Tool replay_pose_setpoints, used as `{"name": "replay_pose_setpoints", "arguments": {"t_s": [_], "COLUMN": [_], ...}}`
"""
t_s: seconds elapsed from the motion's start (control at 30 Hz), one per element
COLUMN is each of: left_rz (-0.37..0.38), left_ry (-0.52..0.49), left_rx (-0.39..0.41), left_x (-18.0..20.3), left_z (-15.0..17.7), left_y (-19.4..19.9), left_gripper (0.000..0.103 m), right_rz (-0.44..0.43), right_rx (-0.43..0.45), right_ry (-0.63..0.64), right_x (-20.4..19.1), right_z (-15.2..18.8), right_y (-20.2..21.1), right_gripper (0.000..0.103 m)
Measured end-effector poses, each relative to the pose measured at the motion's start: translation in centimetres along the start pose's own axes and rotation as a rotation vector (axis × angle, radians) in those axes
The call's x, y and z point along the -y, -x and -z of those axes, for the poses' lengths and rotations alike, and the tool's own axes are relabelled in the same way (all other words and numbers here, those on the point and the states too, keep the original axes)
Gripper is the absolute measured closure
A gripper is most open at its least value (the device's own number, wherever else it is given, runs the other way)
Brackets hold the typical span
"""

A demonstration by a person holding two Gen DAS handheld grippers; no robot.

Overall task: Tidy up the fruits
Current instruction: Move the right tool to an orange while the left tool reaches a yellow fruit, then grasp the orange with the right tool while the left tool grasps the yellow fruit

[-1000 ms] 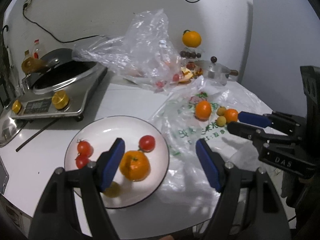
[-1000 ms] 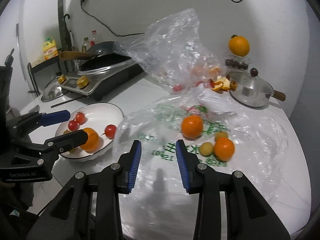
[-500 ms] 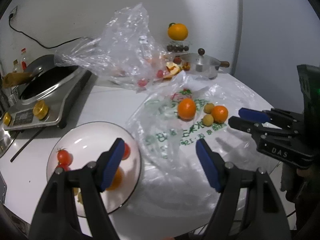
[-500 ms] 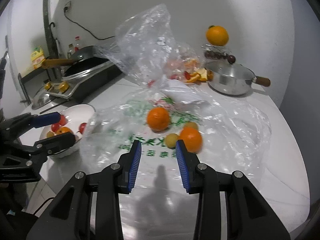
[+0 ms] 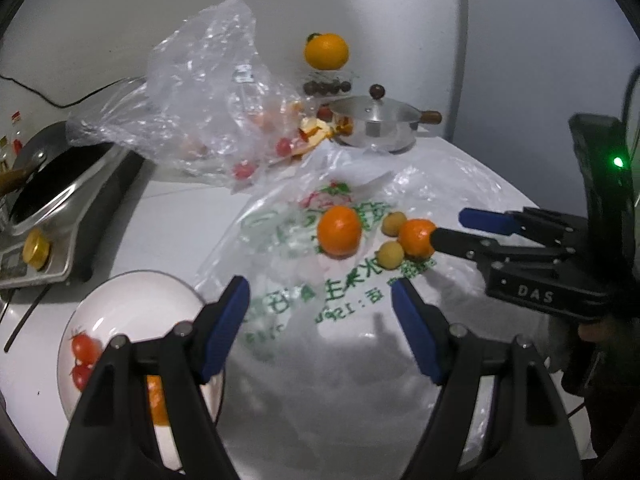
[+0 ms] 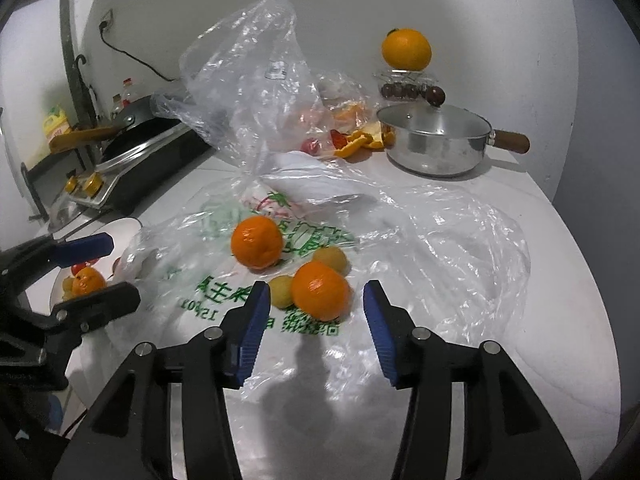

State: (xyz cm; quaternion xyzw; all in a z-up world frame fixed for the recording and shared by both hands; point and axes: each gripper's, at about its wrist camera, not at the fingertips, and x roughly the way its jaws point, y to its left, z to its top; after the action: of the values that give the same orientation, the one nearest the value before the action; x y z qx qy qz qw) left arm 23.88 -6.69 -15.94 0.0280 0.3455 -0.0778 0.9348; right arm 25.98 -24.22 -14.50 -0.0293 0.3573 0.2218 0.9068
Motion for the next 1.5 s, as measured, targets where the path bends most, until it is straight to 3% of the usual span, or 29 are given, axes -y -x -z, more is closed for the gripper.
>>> {"name": "replay_pose_setpoints", "arguments": {"t_s": [0.57, 0.67, 0.93, 1.5], "left_rz": [0.057, 0.059, 0.057, 0.093], "left_ry": [-0.035, -0.038, -0.061, -0.119], "left_rx": [-0.024, -0.030, -0.041, -0.060], "left_x": [1.1, 1.3, 2.5, 5.1], "left_z": [-0.8, -0.8, -1.0, -1.8], "left_y": [-3.0, -3.3, -4.0, -5.8], "left_gripper": [0.028, 0.028, 0.029, 0.029], "right_rz": [-0.046, -0.055, -0.095, -0.038], "right_rx": [-0.103, -0.139, -0.102, -0.035], "right_ry": [-0.010, -0.011, 0.014, -0.004], "right_x": [0.9, 0.8, 0.7, 3.8], "right_z": [-0.8, -0.6, -0.6, -0.2], "right_y": [-4.1, -4.6, -3.7, -1.1], "right_gripper": [0.052, 0.060, 0.061, 0.061]}}
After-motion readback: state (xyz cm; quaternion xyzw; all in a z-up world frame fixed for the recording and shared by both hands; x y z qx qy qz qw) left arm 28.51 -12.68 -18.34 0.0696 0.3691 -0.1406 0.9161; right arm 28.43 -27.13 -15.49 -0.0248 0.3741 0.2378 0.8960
